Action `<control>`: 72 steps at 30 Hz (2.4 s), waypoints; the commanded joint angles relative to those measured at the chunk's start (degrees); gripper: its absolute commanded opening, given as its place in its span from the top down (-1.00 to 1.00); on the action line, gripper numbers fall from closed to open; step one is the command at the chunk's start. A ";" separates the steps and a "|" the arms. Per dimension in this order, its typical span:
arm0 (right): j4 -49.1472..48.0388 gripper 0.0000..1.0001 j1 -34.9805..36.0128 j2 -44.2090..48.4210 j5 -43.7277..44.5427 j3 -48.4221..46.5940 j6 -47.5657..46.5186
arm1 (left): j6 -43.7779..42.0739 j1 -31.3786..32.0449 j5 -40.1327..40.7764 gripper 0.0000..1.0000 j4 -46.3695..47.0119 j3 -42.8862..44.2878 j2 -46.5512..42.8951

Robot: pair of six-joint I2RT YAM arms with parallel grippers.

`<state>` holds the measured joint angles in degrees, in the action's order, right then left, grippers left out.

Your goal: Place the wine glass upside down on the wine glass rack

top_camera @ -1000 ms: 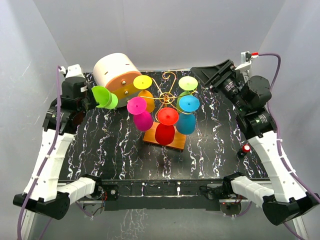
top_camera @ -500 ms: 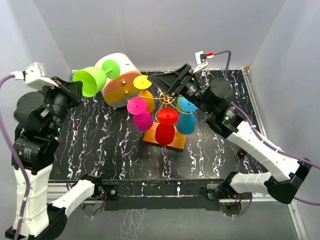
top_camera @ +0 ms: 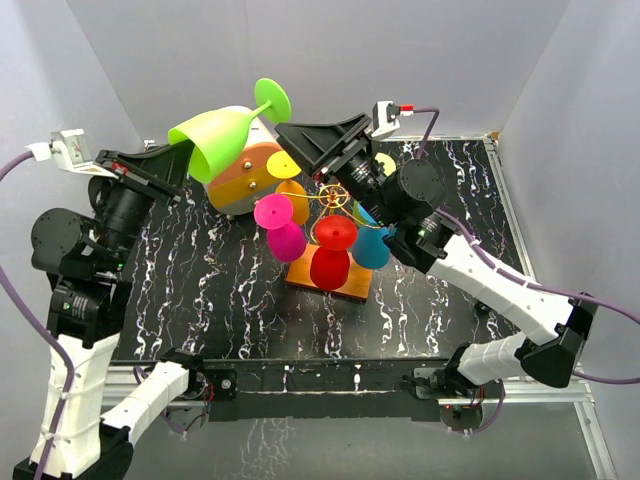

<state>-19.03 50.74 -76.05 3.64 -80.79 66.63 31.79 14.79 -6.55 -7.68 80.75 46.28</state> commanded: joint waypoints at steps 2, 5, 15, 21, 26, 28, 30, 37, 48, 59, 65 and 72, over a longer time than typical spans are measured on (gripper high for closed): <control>-6.85 -0.17 3.51 -0.66 6.20 -3.79 6.95 | 3.33 -0.19 -4.91 1.00 13.94 -4.01 -0.83; -7.27 -0.14 4.96 -0.93 10.01 -4.07 8.49 | 3.43 -0.12 -6.01 1.00 15.91 -5.25 -0.58; -4.66 -0.13 8.36 -2.67 17.75 -7.09 6.03 | 3.02 -0.11 -9.02 1.00 18.58 -6.04 -0.28; -4.77 -0.12 8.41 -3.99 18.03 -8.68 5.75 | 3.11 -0.19 -11.58 1.00 20.64 -6.86 -0.20; -6.42 -0.02 8.41 -4.19 18.74 -8.89 5.38 | 3.28 -0.19 -12.95 1.00 21.96 -8.08 -0.65; -7.13 0.06 8.41 -4.23 18.94 -8.69 5.27 | 3.30 -0.16 -13.28 1.00 22.16 -8.46 -0.82; -7.64 0.17 8.41 -4.34 18.97 -8.68 5.20 | 2.96 -0.14 -13.94 1.00 22.66 -8.67 -0.84; -10.66 0.60 8.41 -4.13 16.75 -6.97 5.53 | 0.03 -0.14 -16.91 1.00 22.75 -8.24 -0.87; -18.33 1.00 8.47 -3.60 15.55 -3.67 1.03 | -4.81 -0.18 -13.73 -0.07 13.94 -8.25 -3.48; -22.20 1.00 9.49 -8.63 12.50 -9.08 -25.13 | -9.81 -0.08 2.64 -0.27 -7.35 -10.37 -14.45; -22.10 1.00 11.61 -12.68 3.16 -12.88 -40.83 | 1.61 -0.10 9.09 -0.46 -18.31 2.53 -11.65; -22.34 1.00 12.19 -12.40 -3.14 -10.10 -54.44 | 14.43 0.07 2.60 -0.47 -25.70 15.07 -3.46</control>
<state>-37.58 62.83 -89.80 6.11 -91.07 24.23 36.82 14.79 -0.67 -28.86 95.29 40.34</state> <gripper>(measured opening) 0.086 0.735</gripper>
